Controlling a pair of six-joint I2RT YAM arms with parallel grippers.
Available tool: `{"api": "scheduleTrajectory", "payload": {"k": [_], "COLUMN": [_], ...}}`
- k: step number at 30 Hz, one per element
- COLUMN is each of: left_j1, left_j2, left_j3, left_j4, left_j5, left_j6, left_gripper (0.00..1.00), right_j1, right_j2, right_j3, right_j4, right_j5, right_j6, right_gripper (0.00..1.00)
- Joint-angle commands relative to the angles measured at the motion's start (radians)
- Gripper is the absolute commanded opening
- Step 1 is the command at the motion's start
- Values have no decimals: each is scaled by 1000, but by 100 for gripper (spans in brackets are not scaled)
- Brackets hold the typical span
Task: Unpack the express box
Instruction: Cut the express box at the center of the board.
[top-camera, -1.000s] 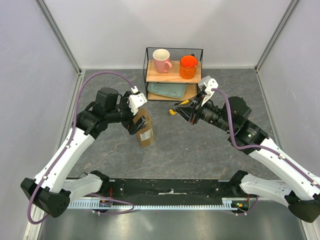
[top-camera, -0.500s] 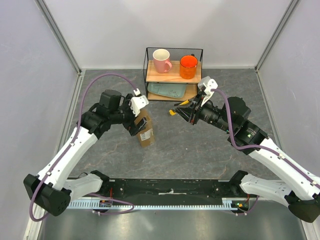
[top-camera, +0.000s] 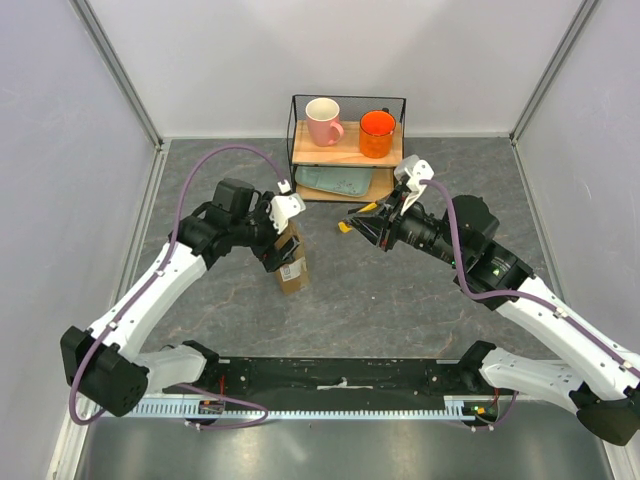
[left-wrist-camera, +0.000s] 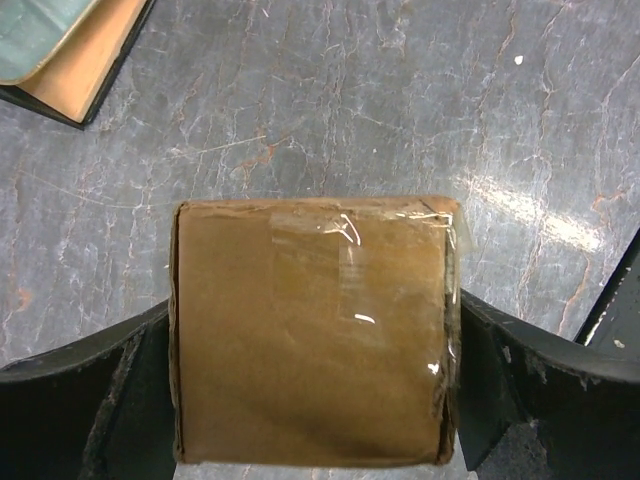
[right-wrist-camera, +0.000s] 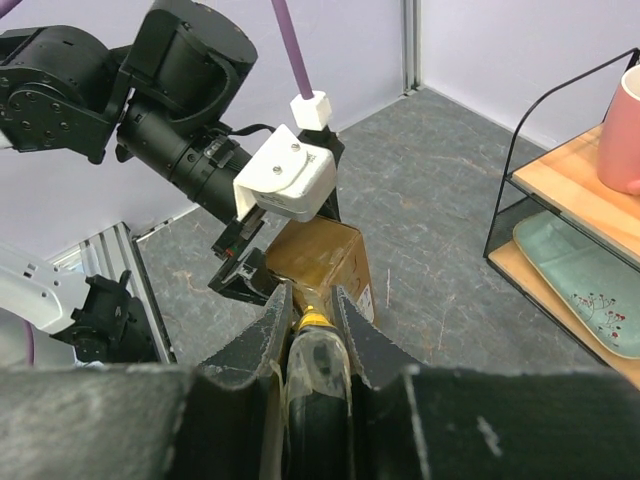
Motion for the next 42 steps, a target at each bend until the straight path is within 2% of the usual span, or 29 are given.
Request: {"api": "scheduleTrajectory", "payload": {"k": [1,6,15,20,24,27,30,32,37,42], "left_j1": [-5,-5,-3,61,150,216,269,291,294,296], "left_j2": [30,60,134,183,235,258,307,346,354,327], "left_j3": [-4,17,54,88,88,56,43,45,28,-12], "left_j4": [32,12,-29,-67,-103,-110,-153,-196,-199,-132], "left_j5": [31,40,89,235,477,627,750,780,767,737], "left_j6": [50,56,14,-77,-137,-146,-112,-63,-31,-58], "left_gripper": [92,70,39,39,37,34,28,24,24,25], "right_j1": [1,1,1,49,147,245,331,378,437,475], "right_j2": [-21,-20,-33,-30,11,59,100,144,230,267], "right_j3": [-13,-25,-57,-73,-73,-93,-140,-166,-201,-251], "right_j4": [42,52,55,67,102,171,333,389,551,731], "right_j5": [5,14,60,143,290,445,594,670,766,852], "right_j6": [1,1,-18,-54,-129,-180,-264,-301,-392,-438], "right_gripper": [0,0,0,0,0,0,0,0,0,0]}}
